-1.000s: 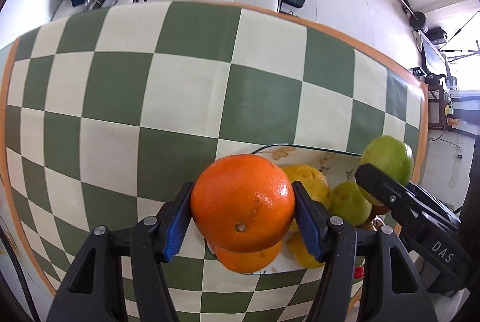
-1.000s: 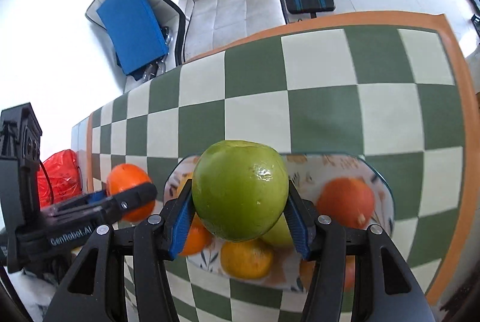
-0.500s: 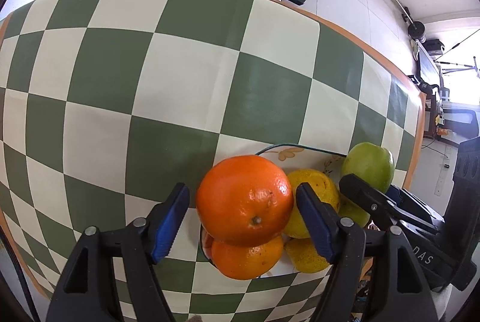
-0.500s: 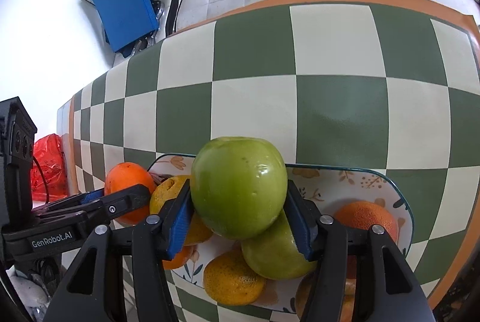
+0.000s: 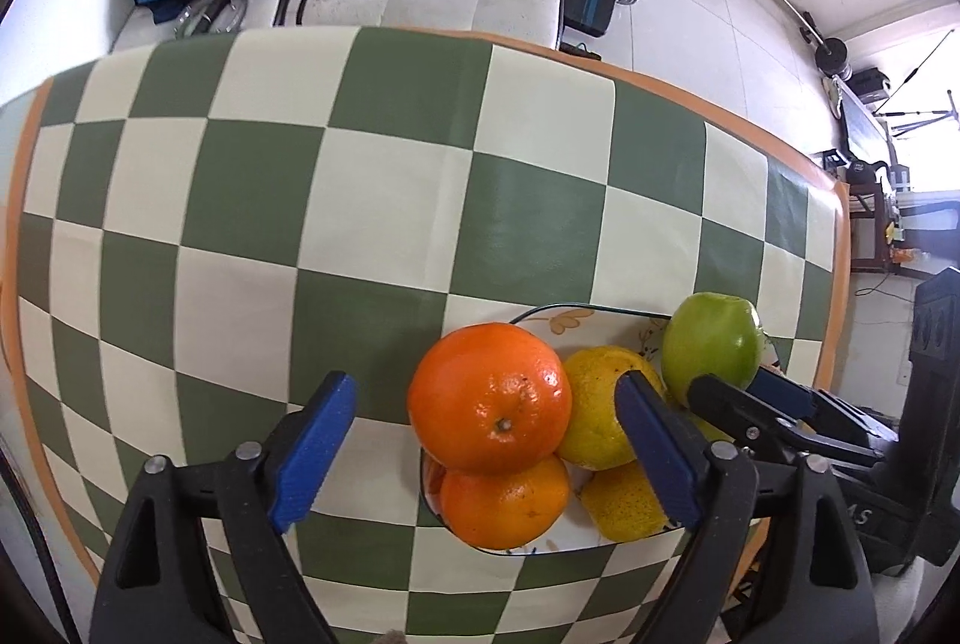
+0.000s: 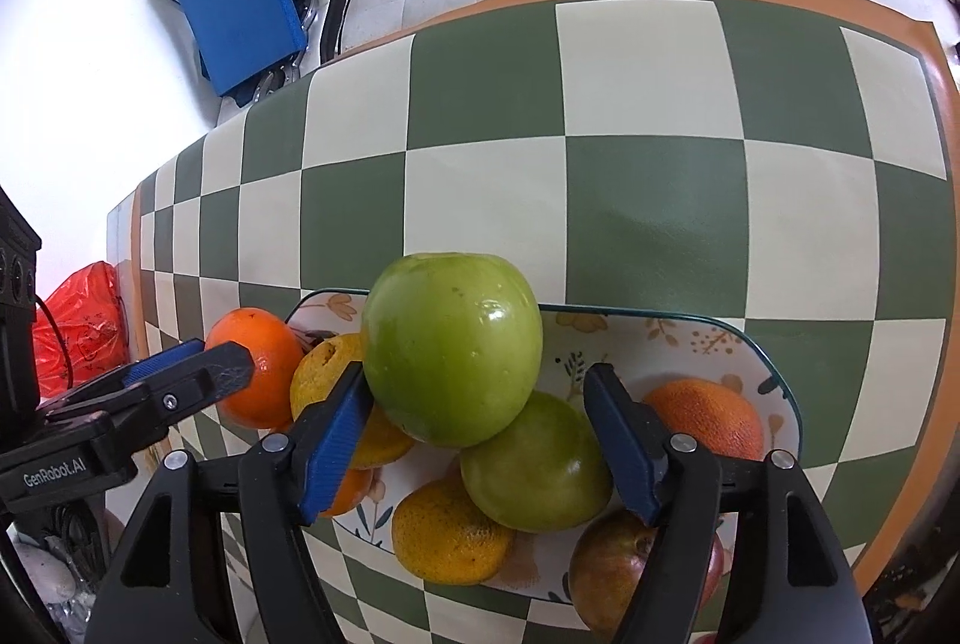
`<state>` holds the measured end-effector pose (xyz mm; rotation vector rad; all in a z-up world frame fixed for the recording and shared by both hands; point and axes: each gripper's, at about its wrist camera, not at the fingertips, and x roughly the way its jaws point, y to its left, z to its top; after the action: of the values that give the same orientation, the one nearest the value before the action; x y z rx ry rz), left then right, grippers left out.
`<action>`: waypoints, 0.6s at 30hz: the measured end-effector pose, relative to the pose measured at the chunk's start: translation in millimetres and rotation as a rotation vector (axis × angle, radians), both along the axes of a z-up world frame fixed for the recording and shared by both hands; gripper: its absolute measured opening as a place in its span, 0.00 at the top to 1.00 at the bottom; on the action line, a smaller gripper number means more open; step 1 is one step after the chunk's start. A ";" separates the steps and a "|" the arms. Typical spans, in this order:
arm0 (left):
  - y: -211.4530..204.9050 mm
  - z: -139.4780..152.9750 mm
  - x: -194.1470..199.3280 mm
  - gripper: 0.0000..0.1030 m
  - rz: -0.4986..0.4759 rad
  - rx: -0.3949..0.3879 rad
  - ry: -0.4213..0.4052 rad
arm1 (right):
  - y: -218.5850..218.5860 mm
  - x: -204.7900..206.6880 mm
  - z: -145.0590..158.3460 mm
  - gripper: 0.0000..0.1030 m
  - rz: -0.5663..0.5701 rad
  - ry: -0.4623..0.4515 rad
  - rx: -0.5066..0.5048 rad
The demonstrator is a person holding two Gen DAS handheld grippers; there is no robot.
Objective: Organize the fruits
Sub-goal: 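Lower the orange and green apple onto the plate and open both tools, then withdraw both tools from the plate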
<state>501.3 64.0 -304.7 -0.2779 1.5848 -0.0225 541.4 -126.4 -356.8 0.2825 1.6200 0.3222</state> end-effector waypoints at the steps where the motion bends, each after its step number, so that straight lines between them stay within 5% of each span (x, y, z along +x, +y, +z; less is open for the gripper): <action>1: -0.9 2.8 -1.0 0.06 -0.003 0.011 -0.011 | -1.2 -1.2 2.2 0.23 -0.005 -0.002 0.005; 8: -6.1 25.1 -20.0 0.06 0.000 0.079 -0.091 | -11.7 -15.9 24.3 0.14 -0.014 -0.040 -0.004; 11: -12.3 38.8 -36.9 0.06 -0.007 0.133 -0.148 | -16.0 -30.2 40.8 0.05 -0.003 -0.101 -0.111; 18: -34.1 51.9 -82.1 0.06 -0.043 0.214 -0.221 | -28.0 -79.3 70.8 0.05 0.021 -0.241 -0.302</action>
<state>419.2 29.8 -252.8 -0.0710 1.3600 0.0803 462.1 -154.4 -286.1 -0.0045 1.4103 0.1186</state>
